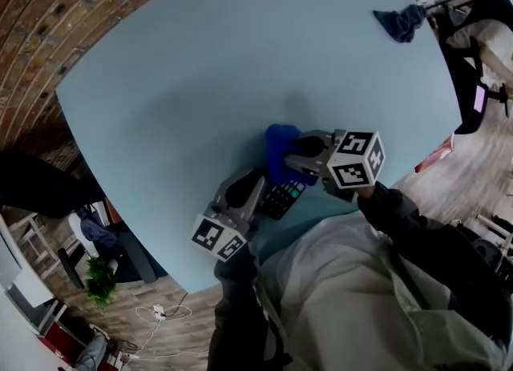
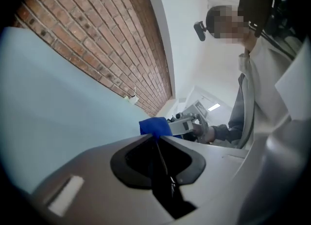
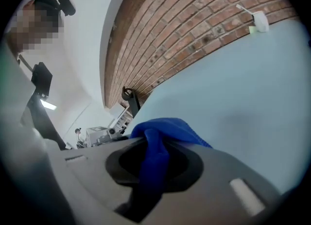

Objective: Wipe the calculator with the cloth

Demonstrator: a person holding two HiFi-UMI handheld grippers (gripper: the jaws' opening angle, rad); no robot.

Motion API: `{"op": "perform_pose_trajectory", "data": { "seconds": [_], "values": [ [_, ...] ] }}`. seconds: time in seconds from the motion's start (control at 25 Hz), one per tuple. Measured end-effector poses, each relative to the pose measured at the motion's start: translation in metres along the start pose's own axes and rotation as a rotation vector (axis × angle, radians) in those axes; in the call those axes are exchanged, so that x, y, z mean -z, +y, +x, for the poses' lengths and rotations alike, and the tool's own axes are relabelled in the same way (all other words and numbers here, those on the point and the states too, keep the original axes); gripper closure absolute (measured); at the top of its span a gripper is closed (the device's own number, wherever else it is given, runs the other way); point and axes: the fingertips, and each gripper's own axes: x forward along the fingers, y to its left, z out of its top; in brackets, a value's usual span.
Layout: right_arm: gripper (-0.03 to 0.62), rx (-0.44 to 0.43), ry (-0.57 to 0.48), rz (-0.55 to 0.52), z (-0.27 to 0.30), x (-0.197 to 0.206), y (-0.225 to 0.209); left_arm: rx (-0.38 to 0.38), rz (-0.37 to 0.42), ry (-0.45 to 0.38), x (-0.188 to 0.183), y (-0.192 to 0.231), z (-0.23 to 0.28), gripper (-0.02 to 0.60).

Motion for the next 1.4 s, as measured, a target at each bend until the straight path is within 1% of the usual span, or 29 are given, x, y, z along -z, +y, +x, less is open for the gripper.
{"op": "perform_pose_trajectory", "data": {
  "seconds": [0.04, 0.12, 0.16, 0.24, 0.28, 0.36, 0.44, 0.48, 0.52, 0.56, 0.64, 0.68, 0.72, 0.84, 0.96, 1.04, 1.12, 1.2, 1.28, 1.32, 1.4],
  "values": [
    [0.530, 0.018, 0.009, -0.006, -0.004, 0.002, -0.007, -0.001, -0.012, -0.010, -0.001, 0.004, 0.002, 0.536],
    [0.530, 0.045, 0.009, -0.055, -0.014, 0.005, -0.016, -0.008, -0.026, -0.029, -0.006, 0.011, 0.004, 0.537],
    [0.528, 0.052, -0.009, -0.074, -0.020, 0.005, -0.019, -0.014, -0.023, -0.029, -0.008, 0.014, 0.005, 0.537],
    [0.516, 0.067, -0.043, -0.091, -0.029, 0.006, -0.023, -0.043, 0.012, -0.015, -0.012, 0.019, 0.008, 0.536],
    [0.507, 0.073, -0.047, -0.097, -0.032, 0.008, -0.023, -0.069, 0.035, -0.007, -0.014, 0.022, 0.009, 0.532],
    [0.475, 0.075, -0.043, -0.108, -0.035, 0.013, -0.023, -0.124, 0.065, -0.004, -0.018, 0.027, 0.010, 0.455],
    [0.448, 0.083, -0.031, -0.113, -0.038, 0.021, -0.021, -0.177, 0.077, -0.016, -0.022, 0.030, 0.006, 0.444],
    [0.436, 0.099, -0.015, -0.117, -0.041, 0.026, -0.021, -0.206, 0.085, -0.028, -0.025, 0.031, 0.002, 0.428],
    [0.419, 0.125, 0.009, -0.131, -0.045, 0.033, -0.022, -0.233, 0.092, -0.044, -0.028, 0.032, -0.003, 0.407],
    [0.405, 0.162, 0.037, -0.164, -0.051, 0.039, -0.024, -0.258, 0.095, -0.064, -0.032, 0.032, -0.009, 0.405],
    [0.398, 0.242, 0.085, -0.258, -0.062, 0.047, -0.029, -0.312, 0.092, -0.108, -0.038, 0.034, -0.023, 0.405],
    [0.399, 0.268, 0.093, -0.288, -0.065, 0.049, -0.031, -0.346, 0.086, -0.128, -0.040, 0.035, -0.033, 0.405],
    [0.399, 0.280, 0.089, -0.291, -0.068, 0.051, -0.032, -0.380, 0.077, -0.150, -0.041, 0.036, -0.044, 0.405],
    [0.399, 0.262, 0.039, -0.190, -0.077, 0.057, -0.024, -0.450, 0.029, -0.211, -0.035, 0.031, -0.079, 0.416],
    [0.401, 0.224, 0.001, -0.104, -0.079, 0.064, -0.014, -0.483, 0.005, -0.239, -0.015, 0.023, -0.105, 0.453],
    [0.404, 0.198, -0.027, -0.063, -0.077, 0.070, -0.009, -0.523, -0.017, -0.252, -0.006, 0.017, -0.119, 0.483],
    [0.404, 0.152, -0.072, 0.009, -0.077, 0.075, -0.001, -0.552, -0.055, -0.289, 0.004, 0.011, -0.134, 0.508],
    [0.404, 0.084, -0.130, 0.127, -0.079, 0.082, 0.011, -0.569, -0.105, -0.337, 0.018, 0.003, -0.150, 0.528],
    [0.404, 0.011, -0.171, 0.235, -0.082, 0.089, 0.026, -0.584, -0.151, -0.375, 0.027, -0.006, -0.164, 0.535],
    [0.404, -0.016, -0.187, 0.266, -0.083, 0.091, 0.033, -0.586, -0.170, -0.393, 0.026, -0.010, -0.170, 0.547],
    [0.404, -0.039, -0.215, 0.273, -0.085, 0.092, 0.047, -0.574, -0.203, -0.438, 0.021, -0.018, -0.179, 0.567]
  ]
}}
